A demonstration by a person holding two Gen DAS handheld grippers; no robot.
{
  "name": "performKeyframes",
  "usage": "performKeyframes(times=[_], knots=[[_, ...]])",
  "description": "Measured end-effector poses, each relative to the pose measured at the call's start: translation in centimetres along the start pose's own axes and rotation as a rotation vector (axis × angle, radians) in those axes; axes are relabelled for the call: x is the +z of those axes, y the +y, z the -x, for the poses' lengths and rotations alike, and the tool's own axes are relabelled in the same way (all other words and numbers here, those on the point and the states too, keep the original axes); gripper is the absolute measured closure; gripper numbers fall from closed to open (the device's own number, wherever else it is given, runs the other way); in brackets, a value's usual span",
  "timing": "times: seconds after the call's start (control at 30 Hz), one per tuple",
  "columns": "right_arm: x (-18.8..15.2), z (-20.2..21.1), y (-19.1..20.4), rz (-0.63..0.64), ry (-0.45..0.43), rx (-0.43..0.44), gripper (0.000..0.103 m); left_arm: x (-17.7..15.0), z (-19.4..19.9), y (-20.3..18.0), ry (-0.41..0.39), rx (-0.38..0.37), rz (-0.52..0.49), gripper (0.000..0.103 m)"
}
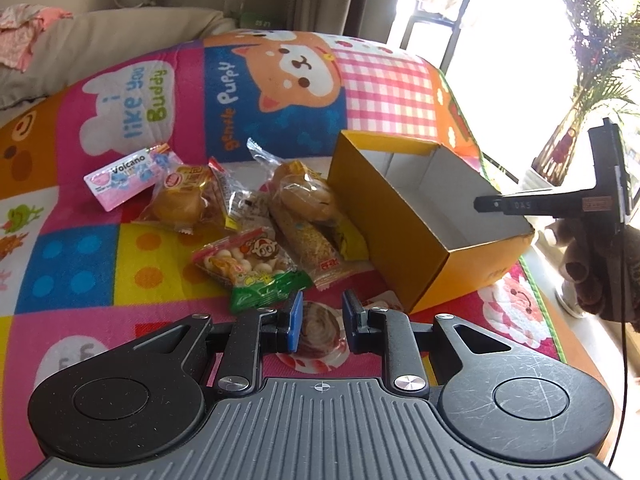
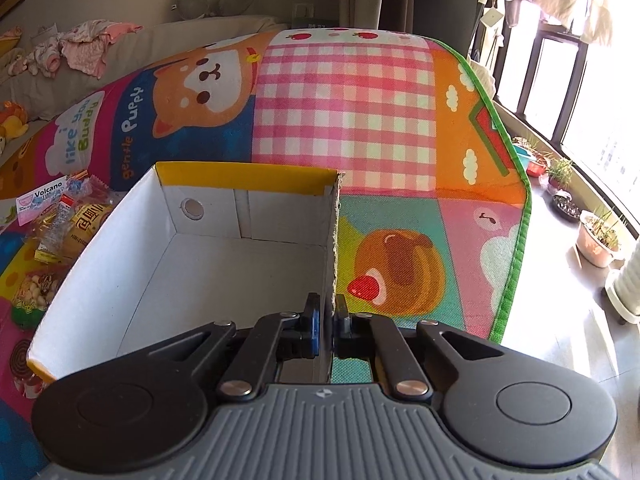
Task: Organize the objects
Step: 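Move the left tool over the snacks toward the pink Volcano packet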
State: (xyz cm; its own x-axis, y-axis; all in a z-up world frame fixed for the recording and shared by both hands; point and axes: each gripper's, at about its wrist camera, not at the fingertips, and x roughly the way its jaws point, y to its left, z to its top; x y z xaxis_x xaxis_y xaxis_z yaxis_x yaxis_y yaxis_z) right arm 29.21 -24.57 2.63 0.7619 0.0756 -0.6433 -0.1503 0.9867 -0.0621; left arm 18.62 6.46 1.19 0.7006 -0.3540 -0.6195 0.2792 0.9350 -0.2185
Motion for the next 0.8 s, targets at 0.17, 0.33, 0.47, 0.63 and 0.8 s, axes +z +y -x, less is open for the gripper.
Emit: performKeyframes(times=[0.17, 0.33, 0.47, 0.63, 0.8], knots=[[-1.6, 1.9, -0.8, 0.019, 0.006, -0.014, 0.099, -0.4, -0.2, -0.1, 0.022, -0.006, -0.026, 0.079], [-3.5, 3.9, -2.5, -0.008, 0.014, -0.019, 0.099, -0.6, 0.2, -0.5, 0.031, -0.020, -0.065, 0.079], [-4.9, 5.4, -3.1, -0.040, 0.005, -0.007, 0.099, -0.6, 0.2, -1.3, 0.042, -0.017, -0.124, 0.079], [-5.9, 6.2, -2.0, -0.017, -0.019, -0.038, 0.099, 0.0, 0.6, -1.8, 0.056, 0.037, -0.252, 0.078], [-6.1, 6.2, -1.3, -0.001, -0.037, -0.042, 0.099, 4.1, 2.0, 2.2, -0.035, 0.068, -0.057, 0.078]])
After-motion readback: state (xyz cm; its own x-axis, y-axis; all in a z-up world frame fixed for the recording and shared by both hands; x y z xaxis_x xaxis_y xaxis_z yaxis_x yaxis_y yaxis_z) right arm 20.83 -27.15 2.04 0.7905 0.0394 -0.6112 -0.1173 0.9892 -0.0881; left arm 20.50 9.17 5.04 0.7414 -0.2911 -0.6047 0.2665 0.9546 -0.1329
